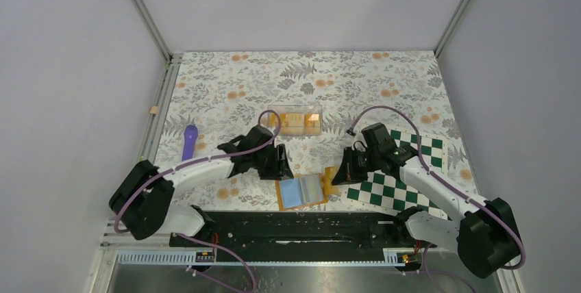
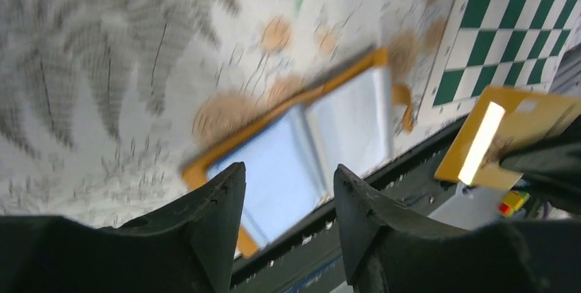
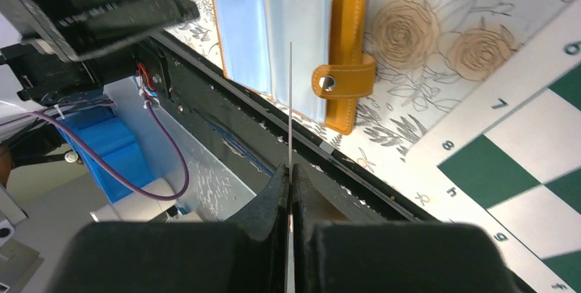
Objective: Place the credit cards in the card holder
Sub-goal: Move the storage box to the center of the board, then insert the credit card into the card holder.
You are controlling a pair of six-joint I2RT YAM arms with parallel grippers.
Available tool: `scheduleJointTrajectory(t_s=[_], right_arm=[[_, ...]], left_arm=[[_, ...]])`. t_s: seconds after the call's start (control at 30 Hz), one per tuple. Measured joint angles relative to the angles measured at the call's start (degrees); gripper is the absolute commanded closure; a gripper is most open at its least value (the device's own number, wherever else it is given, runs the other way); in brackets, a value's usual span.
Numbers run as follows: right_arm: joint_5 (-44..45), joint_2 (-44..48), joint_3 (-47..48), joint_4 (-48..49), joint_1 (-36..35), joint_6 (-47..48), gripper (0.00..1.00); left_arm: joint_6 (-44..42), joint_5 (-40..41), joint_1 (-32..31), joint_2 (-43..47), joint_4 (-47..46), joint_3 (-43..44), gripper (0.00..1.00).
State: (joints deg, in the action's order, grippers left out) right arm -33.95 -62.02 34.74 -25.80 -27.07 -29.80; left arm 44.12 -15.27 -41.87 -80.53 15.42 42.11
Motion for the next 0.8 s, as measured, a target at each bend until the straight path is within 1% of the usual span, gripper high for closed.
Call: scheduleJointTrajectory(t_s=[0.2,0.27,0.37,0.53,0.8], right_arm=[[-0.1,-3.9,0.4,5.9,-5.1,-2.9,1.00],[-0.2,-5.7,0.9,8.5,-7.3,-4.1,1.00],[-0.2,-8.2,1.3,12.5,-9.3,-5.7,1.00],[-0.2,-12.7,1.8,19.4,-10.8,-8.2,1.00],[-0.2,-19.1,2.1,28.3,-11.1,-10.7,1.00]], left_arm=[[5.6,-2.6,0.1,11.9,-0.4,-12.4,0.50],[7.4,-2.9,0.1,15.8,-0.1,-14.7,0.51],[9.1,-2.9,0.1,19.1,0.0,-16.3,0.55],[11.0,-2.2,0.1,19.1,0.2,-17.9,0.63],[11.9,0.4,-0.5,14.4,0.6,-18.2,0.71]])
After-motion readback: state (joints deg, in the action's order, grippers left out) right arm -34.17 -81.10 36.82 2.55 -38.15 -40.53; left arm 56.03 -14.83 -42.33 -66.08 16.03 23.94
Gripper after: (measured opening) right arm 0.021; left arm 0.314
